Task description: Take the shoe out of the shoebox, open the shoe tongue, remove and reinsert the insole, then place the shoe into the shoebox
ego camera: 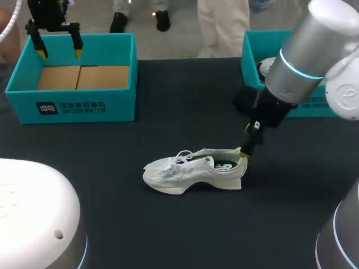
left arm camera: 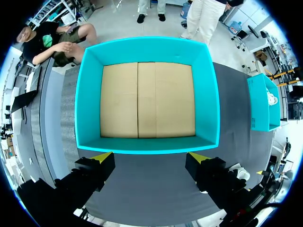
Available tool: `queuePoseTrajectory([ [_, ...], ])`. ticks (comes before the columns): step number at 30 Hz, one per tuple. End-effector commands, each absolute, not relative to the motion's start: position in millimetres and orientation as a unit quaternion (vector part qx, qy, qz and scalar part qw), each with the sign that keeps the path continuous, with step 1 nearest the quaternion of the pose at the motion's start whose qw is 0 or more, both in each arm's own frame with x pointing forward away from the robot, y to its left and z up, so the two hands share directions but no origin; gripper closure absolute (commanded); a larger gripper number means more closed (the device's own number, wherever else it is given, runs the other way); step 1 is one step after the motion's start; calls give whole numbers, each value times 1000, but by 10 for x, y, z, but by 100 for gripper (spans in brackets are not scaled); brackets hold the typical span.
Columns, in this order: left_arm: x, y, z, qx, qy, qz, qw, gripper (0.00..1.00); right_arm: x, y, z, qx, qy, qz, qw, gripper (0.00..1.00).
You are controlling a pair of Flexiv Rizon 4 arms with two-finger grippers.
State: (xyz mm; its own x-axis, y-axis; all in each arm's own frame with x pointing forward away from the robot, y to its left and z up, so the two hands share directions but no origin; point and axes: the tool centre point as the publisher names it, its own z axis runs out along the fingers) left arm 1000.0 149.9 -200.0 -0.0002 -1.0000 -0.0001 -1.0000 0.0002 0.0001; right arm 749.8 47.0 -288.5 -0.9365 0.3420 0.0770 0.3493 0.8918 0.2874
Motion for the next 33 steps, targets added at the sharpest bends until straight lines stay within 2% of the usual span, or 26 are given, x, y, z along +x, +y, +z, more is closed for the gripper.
queuePoseTrajectory([
  [1, 10000, 1499, -2000, -707, 707, 0, 0, 0, 7360, 243, -2865, 6, -955, -298, 2, 0],
  [19, 10000, 1499, -2000, -707, 707, 0, 0, 0, 7355, 212, -2899, -7, -959, -283, 8, 0],
  [22, 10000, 1499, -2000, -707, 707, 0, 0, 0, 7346, 82, -3027, -13, -955, -295, 6, 0],
  [33, 10000, 1499, -2000, -707, 707, 0, 0, 0, 7447, -347, -3332, -26, -936, -344, -69, 0],
])
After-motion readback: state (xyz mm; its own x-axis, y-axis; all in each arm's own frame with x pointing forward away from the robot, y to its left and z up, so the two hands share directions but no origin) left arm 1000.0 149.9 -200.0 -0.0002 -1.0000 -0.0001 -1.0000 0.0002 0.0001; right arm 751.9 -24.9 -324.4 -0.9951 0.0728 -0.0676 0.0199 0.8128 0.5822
